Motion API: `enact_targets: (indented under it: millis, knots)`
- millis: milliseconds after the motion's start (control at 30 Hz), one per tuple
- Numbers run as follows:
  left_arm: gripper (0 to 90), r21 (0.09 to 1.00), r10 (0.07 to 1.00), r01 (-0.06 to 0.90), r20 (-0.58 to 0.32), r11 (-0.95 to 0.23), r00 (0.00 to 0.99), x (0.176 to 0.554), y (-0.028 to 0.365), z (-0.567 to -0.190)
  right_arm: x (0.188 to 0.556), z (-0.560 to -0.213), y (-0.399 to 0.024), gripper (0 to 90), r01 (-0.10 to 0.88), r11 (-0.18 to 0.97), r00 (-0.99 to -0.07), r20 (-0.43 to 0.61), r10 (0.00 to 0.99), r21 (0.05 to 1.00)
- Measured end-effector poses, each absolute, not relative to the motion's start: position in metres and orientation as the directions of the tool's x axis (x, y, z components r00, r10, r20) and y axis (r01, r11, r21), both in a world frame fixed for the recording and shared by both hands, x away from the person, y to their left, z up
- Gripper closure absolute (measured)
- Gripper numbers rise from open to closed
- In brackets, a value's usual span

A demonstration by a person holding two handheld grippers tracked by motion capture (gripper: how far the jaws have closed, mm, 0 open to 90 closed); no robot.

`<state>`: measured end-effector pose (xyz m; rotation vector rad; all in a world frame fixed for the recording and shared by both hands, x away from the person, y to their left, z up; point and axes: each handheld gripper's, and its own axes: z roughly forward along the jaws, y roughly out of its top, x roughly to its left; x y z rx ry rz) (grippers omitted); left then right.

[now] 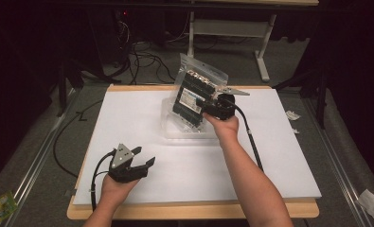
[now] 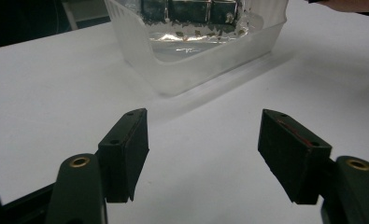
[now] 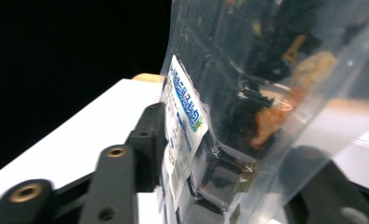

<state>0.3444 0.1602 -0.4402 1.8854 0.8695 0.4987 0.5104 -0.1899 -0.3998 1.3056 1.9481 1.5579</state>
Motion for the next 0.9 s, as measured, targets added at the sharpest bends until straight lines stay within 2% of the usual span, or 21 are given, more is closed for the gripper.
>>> enact_targets:
  millis: [200, 700, 767, 800, 900]
  knots:
    - [33.9, 0.891, 0.748, 0.355, -0.025, -0.284, 0.663, 0.344, 0.161, -0.440, 0.510, -0.396, -0.205, 47.1, 0.449, -0.028, -0.519, 0.286, 0.805, 0.893]
    - [33.9, 0.890, 0.752, 0.358, -0.026, -0.283, 0.659, 0.345, 0.161, -0.441, 0.508, -0.391, -0.222, 47.9, 0.426, -0.067, -0.509, 0.300, 0.807, 0.902]
    - [34.0, 0.887, 0.751, 0.361, -0.025, -0.288, 0.660, 0.346, 0.162, -0.442, 0.507, -0.391, -0.222, 58.8, 0.424, -0.067, -0.508, 0.298, 0.808, 0.903]
    - [33.9, 0.886, 0.752, 0.366, -0.032, -0.283, 0.658, 0.346, 0.161, -0.443, 0.507, -0.391, -0.222, 68.5, 0.421, -0.056, -0.514, 0.289, 0.808, 0.905]
    - [34.0, 0.886, 0.751, 0.362, -0.024, -0.290, 0.660, 0.344, 0.160, -0.442, 0.508, -0.392, -0.221, 70.6, 0.437, -0.074, -0.528, 0.322, 0.786, 0.897]
